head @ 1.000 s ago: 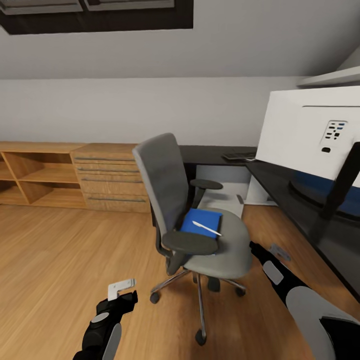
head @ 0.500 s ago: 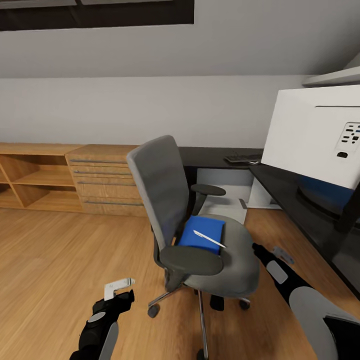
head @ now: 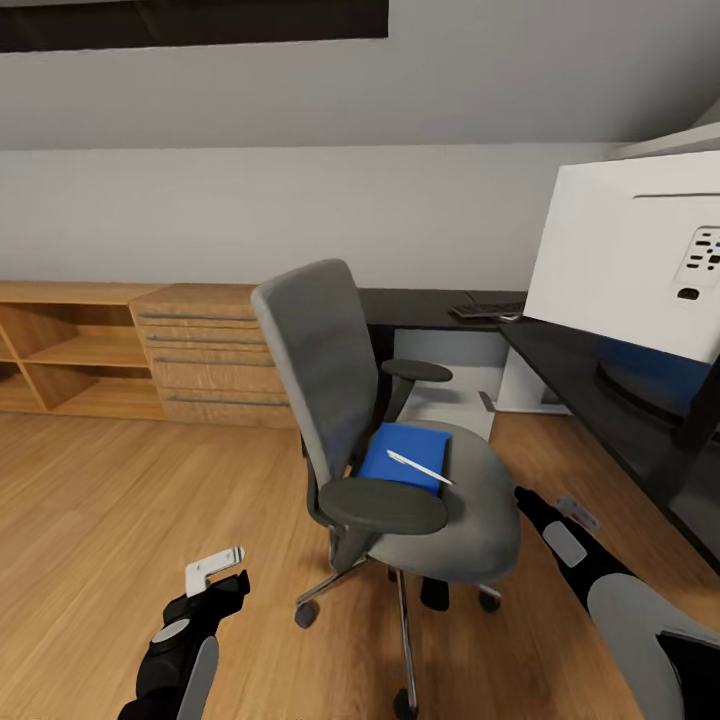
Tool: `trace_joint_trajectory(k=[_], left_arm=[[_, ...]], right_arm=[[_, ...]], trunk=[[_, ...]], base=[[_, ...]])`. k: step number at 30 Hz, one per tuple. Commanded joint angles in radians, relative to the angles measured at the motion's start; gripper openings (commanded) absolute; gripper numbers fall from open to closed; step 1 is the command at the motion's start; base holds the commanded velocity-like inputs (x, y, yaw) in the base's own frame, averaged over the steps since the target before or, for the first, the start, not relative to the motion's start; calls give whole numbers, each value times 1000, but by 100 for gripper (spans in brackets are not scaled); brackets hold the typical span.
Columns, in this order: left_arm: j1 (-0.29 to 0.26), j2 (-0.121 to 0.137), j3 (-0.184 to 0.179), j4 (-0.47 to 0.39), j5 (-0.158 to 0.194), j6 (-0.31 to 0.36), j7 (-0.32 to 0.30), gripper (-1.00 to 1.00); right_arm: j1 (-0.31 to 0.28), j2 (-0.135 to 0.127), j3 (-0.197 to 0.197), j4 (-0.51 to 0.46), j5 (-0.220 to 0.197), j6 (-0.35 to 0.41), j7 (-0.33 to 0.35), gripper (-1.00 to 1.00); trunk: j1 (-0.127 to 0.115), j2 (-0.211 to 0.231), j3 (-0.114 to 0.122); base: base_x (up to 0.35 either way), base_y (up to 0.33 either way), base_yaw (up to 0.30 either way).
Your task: In the bedroom, organize the workspace by keeping the computer under the desk, ensuring the monitor is on the desk, placing the keyboard on the desk next to the monitor, placing the mouse on the desk next to the keyboard, moving the folder from the swivel chair onto the desk next to the mouse, stacking the notebook on top of the folder with the pen on top of the notebook, and positioning the swivel chair next to the desk.
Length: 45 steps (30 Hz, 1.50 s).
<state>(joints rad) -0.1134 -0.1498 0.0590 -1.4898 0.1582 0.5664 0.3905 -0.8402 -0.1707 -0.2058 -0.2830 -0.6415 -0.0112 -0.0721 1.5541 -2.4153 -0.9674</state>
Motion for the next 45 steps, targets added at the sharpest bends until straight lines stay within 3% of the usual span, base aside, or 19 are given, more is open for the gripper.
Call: trace_joint_trajectory(k=[1,4,24,45], left_arm=[[-1,0,0,-1,11,3,7,100],[-1,-1,1,-1,11,3,7,100],[-1,3,-2,2,9,3,6,100],[-1,4,-2,2,8,3,7,100]], right_arm=[[0,0,2,0,-10,-1,-3,100],[0,0,1,-1,-10,-1,-3,100],[0,13,0,13,-13,-1,2,100],[0,27,0,13,-12,-1,2,100]], trunk=[[4,-8,-4],[15,-29,-14],[15,-29,-13],[15,-29,8]], base=[[0,0,0],[0,0,0],[56,0,2],[1,0,182]])
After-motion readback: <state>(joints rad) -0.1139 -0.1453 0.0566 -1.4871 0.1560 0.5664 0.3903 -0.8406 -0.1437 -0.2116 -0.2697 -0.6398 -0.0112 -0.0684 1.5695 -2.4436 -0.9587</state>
